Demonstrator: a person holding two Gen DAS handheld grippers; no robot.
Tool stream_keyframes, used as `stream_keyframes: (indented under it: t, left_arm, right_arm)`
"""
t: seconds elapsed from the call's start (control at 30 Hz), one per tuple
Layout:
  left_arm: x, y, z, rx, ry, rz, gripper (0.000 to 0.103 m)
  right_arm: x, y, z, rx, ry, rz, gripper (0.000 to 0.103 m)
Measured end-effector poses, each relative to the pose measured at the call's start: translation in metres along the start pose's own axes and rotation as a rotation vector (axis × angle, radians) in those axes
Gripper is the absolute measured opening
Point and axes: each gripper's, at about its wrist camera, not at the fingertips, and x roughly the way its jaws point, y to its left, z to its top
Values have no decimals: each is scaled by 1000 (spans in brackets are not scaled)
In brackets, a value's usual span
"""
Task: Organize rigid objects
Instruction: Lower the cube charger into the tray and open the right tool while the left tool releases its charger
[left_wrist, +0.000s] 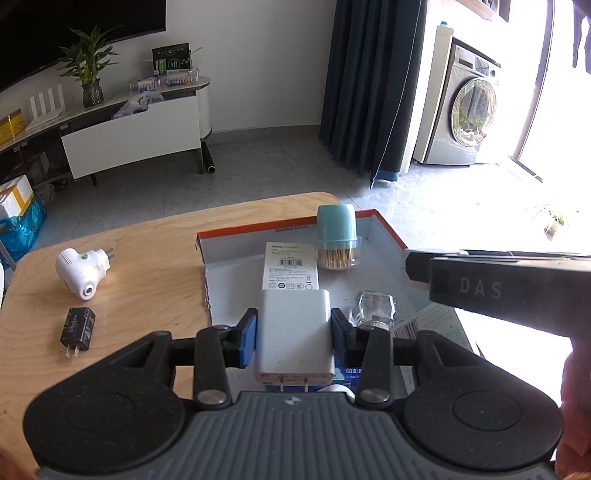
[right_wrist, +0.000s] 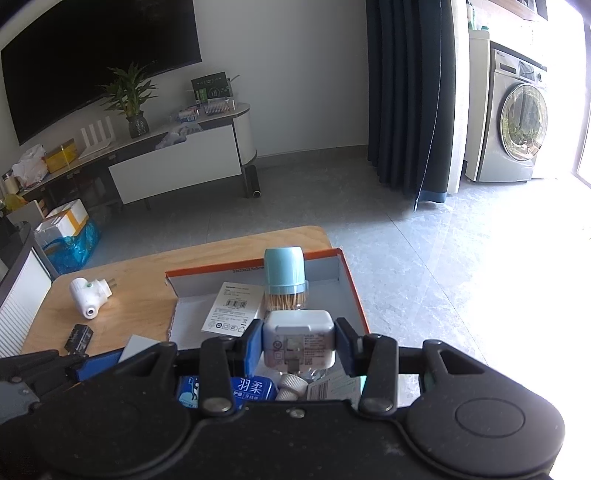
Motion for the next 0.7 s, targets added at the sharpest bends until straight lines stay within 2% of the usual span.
stream_keyframes:
  t: [0.7]
  left_arm:
    - [19, -7, 9, 11, 16, -25, 41]
  right_arm:
    - [30, -5, 16, -1, 38, 11, 51]
